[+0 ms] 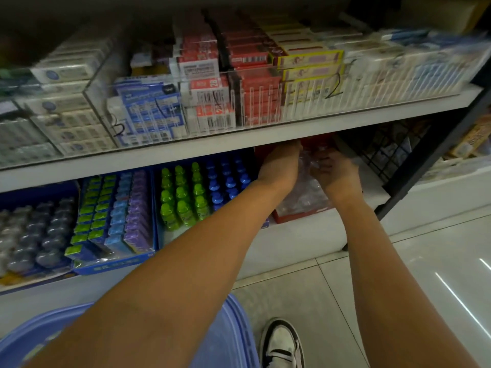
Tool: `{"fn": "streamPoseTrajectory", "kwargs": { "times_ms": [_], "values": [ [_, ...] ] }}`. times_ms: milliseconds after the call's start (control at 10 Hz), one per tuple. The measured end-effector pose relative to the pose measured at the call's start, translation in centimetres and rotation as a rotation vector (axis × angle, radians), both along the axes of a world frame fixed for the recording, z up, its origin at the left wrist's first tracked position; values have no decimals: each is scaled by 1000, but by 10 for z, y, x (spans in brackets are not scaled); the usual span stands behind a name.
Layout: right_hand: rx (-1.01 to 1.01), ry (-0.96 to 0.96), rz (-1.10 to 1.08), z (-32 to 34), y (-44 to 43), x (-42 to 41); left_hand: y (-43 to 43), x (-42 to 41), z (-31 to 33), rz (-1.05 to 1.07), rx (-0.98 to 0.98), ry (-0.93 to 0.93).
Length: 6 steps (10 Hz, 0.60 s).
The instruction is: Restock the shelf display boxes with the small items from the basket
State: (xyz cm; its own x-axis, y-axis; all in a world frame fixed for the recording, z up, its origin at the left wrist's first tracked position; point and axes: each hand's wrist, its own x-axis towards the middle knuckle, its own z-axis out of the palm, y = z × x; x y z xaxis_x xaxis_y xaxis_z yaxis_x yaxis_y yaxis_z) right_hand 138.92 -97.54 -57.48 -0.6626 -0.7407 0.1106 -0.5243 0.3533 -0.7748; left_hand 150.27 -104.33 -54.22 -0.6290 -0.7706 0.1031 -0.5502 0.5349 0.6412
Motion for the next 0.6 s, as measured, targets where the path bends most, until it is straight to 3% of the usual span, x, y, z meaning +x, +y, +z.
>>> {"fn": "streamPoseTrajectory", "kwargs": {
  "times_ms": [200, 300, 500, 600],
  "values": [
    [-16, -3, 31, 1, 2, 0, 0, 2, -7, 2, 16, -37],
    [5, 25, 30, 1, 2, 0, 2, -2, -7, 97, 88, 83],
    [218, 183, 11, 1, -6, 1, 9, -1, -3, 122, 26, -40],
    [235, 171, 8, 5, -5, 9, 14, 5, 1, 160, 117, -83]
  ]
}}
